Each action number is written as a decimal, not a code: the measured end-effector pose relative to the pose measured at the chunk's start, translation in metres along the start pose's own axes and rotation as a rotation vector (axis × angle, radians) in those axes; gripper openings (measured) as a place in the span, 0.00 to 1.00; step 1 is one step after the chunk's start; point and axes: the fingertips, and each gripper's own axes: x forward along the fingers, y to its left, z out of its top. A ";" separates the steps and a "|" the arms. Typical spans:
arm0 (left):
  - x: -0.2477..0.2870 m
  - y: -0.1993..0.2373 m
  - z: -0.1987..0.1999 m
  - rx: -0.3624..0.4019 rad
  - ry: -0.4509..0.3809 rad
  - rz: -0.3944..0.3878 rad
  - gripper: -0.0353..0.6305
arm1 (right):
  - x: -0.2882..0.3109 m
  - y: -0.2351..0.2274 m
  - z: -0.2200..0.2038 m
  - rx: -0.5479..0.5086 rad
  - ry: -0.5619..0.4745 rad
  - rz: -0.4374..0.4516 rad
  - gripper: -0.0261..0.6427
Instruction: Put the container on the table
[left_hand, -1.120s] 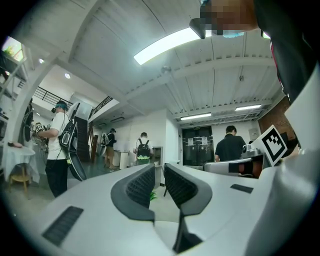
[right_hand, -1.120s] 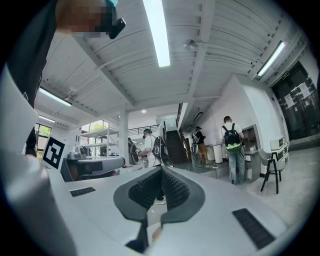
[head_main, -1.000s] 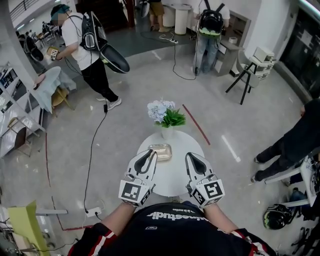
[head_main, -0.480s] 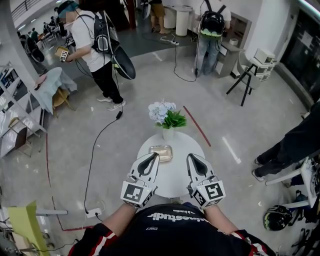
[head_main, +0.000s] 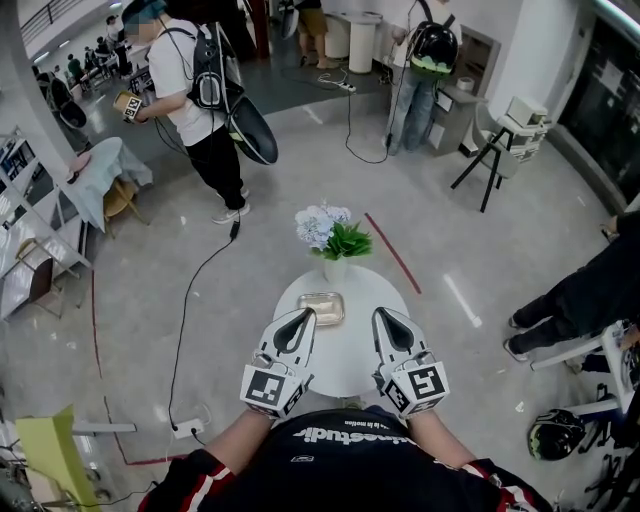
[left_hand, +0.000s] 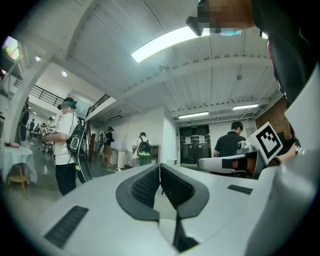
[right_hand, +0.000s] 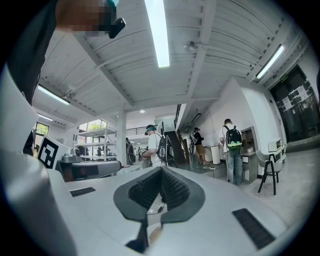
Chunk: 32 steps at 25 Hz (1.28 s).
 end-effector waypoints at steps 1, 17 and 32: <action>0.000 0.001 0.000 -0.003 0.000 0.003 0.09 | 0.000 0.000 -0.001 -0.006 0.004 -0.001 0.06; 0.003 0.006 -0.002 -0.041 0.015 0.014 0.09 | 0.003 0.000 -0.003 -0.011 0.020 -0.002 0.06; 0.003 0.004 -0.001 -0.050 0.020 0.015 0.09 | -0.001 0.001 0.001 -0.020 0.010 0.003 0.06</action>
